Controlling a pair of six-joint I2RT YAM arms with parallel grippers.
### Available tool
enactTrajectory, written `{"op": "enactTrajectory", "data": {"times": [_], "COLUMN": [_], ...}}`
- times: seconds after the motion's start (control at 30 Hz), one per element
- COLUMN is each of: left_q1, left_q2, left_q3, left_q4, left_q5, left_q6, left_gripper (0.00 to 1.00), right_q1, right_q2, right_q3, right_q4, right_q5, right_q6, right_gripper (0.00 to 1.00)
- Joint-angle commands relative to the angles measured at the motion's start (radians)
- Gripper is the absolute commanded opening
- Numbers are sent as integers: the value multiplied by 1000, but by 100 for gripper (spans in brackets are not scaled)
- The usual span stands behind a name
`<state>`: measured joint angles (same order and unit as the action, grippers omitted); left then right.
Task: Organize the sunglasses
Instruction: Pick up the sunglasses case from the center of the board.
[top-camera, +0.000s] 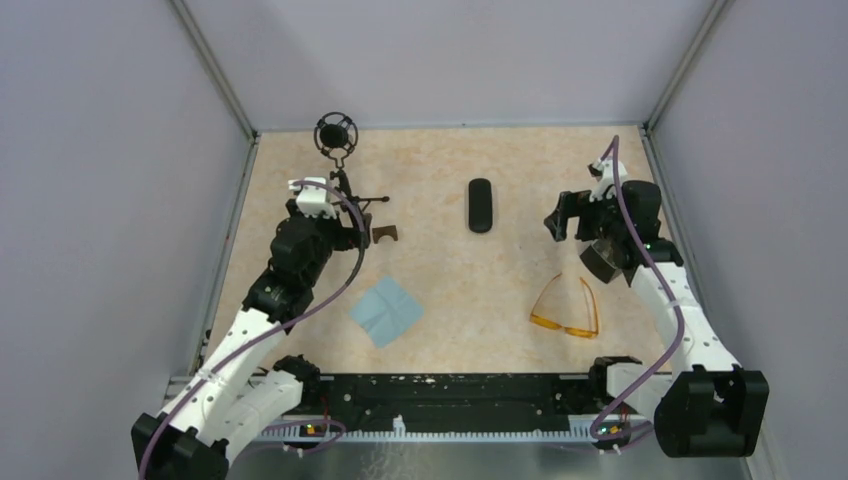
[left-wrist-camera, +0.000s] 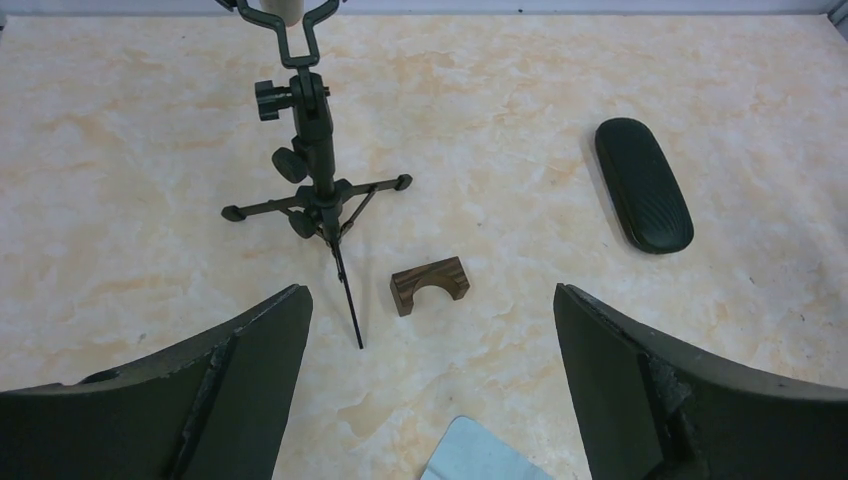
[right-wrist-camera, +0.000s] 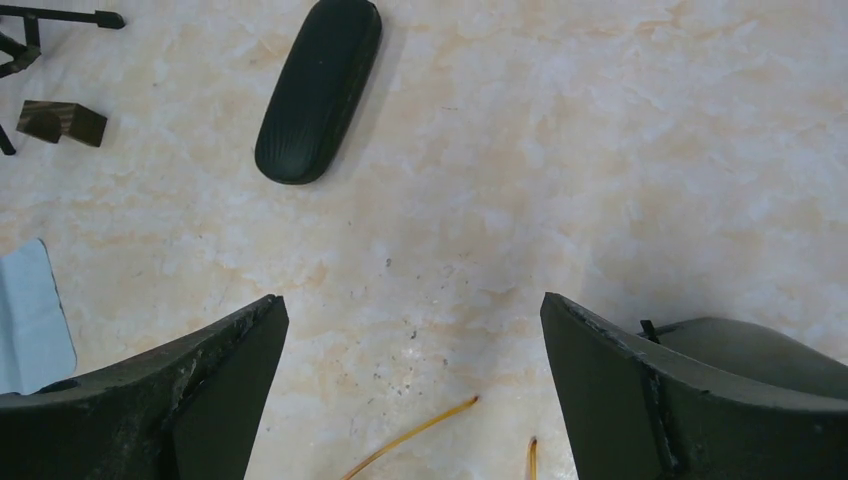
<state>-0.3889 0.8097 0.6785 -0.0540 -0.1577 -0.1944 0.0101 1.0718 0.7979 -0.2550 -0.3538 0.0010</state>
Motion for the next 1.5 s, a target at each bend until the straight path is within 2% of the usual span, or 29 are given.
{"op": "enactTrajectory", "data": {"times": [0.0, 0.2, 0.3, 0.47, 0.63, 0.97, 1.17, 1.27, 1.47], "left_q1": [-10, -27, -36, -42, -44, -45, -47, -49, -59], "left_q2": [18, 41, 46, 62, 83, 120, 124, 124, 125], "left_q3": [31, 50, 49, 60, 70, 79, 81, 81, 83], "left_q4": [17, -9, -10, -24, -39, -47, -54, -54, -56], "left_q5": [43, 53, 54, 60, 70, 76, 85, 89, 92], "left_q6": [-9, -11, -10, -10, -11, -17, -23, -23, -25], "left_gripper": [97, 98, 98, 98, 98, 99, 99, 99, 99], "right_q1": [-2, -3, 14, 94, 138, 320, 361, 387, 419], "right_q2": [-69, -55, 3, 142, 334, 742, 975, 1053, 1152], "right_q3": [-4, 14, 62, 203, 374, 709, 937, 1023, 1127], "right_q4": [57, 40, 6, -50, -82, -157, -296, -349, -419], "right_q5": [4, -179, -179, -63, -31, 290, 350, 417, 452], "right_q6": [4, -126, -133, -147, -99, -10, 137, 158, 185], "right_gripper": [99, 99, 99, 93, 91, 99, 99, 99, 99]}}
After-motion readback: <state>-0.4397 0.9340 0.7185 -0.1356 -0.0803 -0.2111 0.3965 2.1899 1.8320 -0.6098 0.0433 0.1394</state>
